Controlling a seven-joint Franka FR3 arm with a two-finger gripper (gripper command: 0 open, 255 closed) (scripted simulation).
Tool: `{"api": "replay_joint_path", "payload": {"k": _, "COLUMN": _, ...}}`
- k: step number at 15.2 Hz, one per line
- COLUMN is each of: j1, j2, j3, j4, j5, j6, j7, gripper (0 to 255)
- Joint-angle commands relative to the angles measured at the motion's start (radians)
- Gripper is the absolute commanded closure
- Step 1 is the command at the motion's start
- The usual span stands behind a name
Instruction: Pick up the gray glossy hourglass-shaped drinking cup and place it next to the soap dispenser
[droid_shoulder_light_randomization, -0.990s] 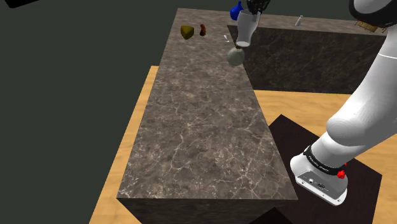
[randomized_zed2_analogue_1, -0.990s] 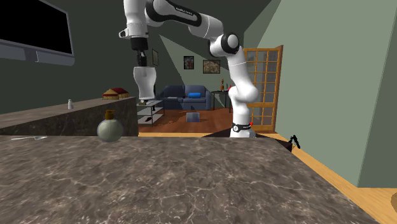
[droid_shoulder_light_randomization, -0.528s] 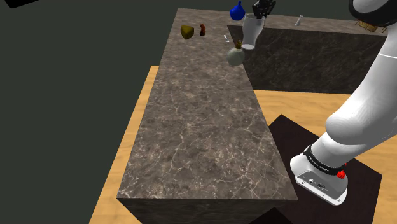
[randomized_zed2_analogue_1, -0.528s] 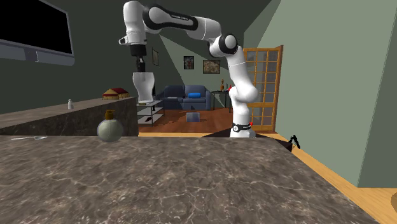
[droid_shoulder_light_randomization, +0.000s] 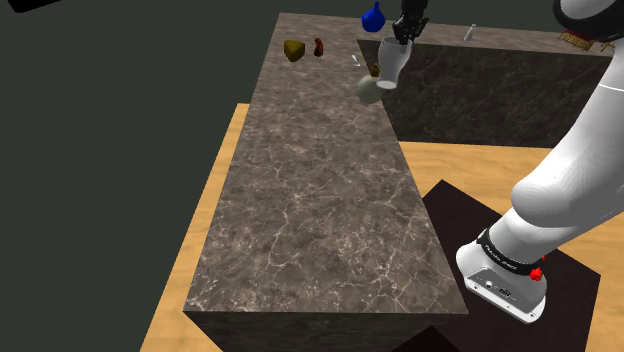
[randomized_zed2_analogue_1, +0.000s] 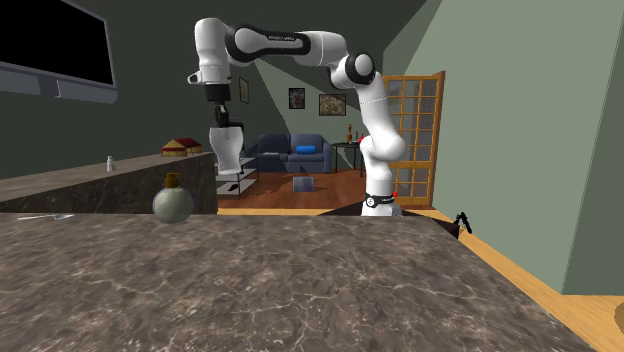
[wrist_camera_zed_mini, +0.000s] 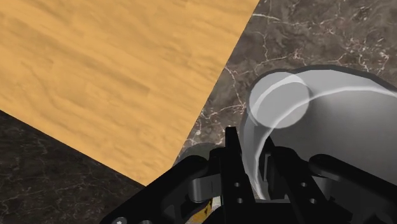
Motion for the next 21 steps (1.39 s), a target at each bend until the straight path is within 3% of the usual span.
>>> {"api": "replay_joint_path", "payload": {"k": 1, "j1": 0.0, "j2": -0.004, "j3": 0.0, "j4": -0.034, "j5": 0.0, "j6": 0.031, "j7": 0.003, "gripper": 255}}
{"api": "replay_joint_path", "payload": {"k": 21, "j1": -0.005, "j2": 0.017, "j3": -0.003, "j4": -0.275, "j5": -0.007, "j6": 0.291, "j7": 0.026, "gripper": 255}}
